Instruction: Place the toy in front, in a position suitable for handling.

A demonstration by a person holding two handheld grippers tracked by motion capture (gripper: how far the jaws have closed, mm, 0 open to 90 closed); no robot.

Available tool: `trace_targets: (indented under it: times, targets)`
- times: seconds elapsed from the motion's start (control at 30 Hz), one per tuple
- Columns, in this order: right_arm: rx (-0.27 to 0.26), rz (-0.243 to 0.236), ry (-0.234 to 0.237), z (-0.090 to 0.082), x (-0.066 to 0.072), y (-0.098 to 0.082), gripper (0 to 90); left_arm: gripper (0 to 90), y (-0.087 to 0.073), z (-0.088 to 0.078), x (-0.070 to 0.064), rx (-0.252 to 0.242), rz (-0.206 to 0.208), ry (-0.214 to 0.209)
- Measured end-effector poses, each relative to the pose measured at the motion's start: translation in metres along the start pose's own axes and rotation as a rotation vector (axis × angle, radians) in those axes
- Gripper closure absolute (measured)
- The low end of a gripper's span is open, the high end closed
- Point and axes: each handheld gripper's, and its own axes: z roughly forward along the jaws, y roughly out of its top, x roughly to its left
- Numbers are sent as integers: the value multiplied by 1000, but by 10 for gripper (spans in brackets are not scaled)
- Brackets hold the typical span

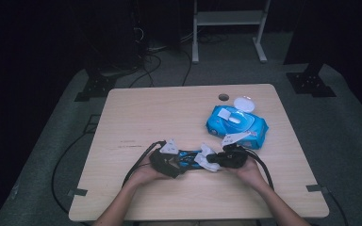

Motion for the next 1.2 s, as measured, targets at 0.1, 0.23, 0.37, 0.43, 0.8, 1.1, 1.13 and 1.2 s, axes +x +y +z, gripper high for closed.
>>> trace_targets:
  times: [0.1, 0.23, 0.37, 0.43, 0.8, 1.1, 1.13, 1.2]
  targets:
    - [-10, 6, 1, 0, 1, -2, 852, 242, -1, -10, 5, -51, -77, -53]
    - [-21, 15, 1, 0, 1, -4, 851, 248, -2, -18, 9, -94, -152, -89]
    - [-22, 8, -4, 0, 3, -4, 851, 363, -7, -22, 20, -143, -276, -137]
    - [-23, 9, -5, 0, 3, -4, 851, 387, -9, -22, 25, -152, -333, -135]
    - [-26, -5, -10, 2, 6, -4, 849, 532, -8, -16, 26, -83, -443, -157]
    - [-24, -17, -13, 1, 7, -4, 846, 566, -10, -16, 24, -104, -403, -137]
    - [-23, -19, -12, 1, 7, -3, 845, 566, -10, -16, 24, -109, -392, -135]
    - [-22, -21, -11, 1, 8, -3, 844, 567, -11, -17, 22, -121, -364, -127]
